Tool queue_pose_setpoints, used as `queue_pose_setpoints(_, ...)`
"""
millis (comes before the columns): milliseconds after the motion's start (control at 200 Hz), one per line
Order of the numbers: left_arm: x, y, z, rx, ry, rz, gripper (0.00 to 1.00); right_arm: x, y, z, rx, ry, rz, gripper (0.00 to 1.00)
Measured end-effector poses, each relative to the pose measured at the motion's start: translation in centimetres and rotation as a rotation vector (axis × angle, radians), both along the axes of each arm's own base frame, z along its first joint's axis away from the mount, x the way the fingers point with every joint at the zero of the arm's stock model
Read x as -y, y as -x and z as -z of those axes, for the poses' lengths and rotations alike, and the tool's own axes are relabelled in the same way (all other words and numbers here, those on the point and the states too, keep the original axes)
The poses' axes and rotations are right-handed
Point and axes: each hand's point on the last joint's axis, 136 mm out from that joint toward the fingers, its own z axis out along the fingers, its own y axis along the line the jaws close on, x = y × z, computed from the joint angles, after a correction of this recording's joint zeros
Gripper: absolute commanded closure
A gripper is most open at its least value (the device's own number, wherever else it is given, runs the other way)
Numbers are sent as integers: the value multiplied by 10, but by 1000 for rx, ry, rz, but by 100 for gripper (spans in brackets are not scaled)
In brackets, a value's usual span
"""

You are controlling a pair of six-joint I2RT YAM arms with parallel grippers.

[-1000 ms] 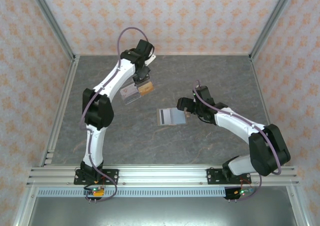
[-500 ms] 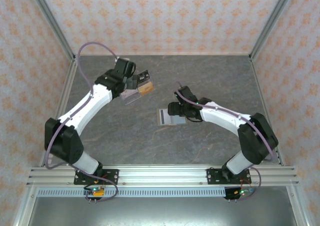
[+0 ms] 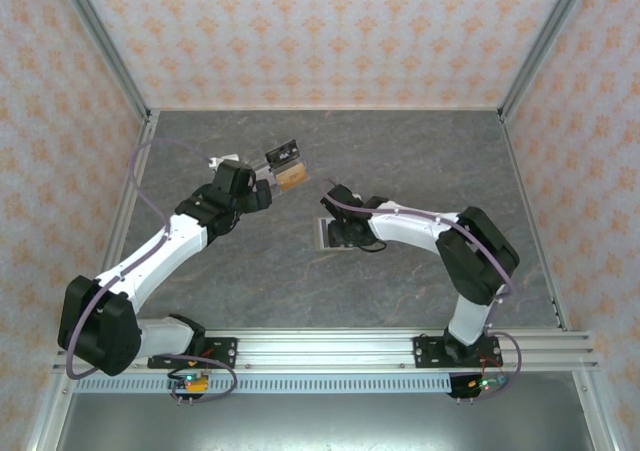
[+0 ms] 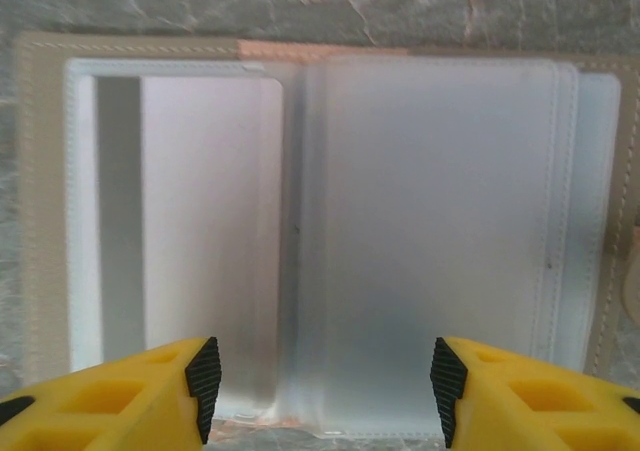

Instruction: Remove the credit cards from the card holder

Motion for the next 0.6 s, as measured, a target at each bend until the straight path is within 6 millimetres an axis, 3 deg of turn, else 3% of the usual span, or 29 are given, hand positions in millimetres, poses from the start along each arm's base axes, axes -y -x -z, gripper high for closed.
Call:
queue_pose_setpoints(230, 18, 12, 29, -56, 149, 8, 0, 5, -2, 6, -15, 33, 59, 43)
queue_pose_setpoints(596, 43, 11, 37, -91, 281, 62, 3, 9, -9, 9, -4, 60, 124, 44)
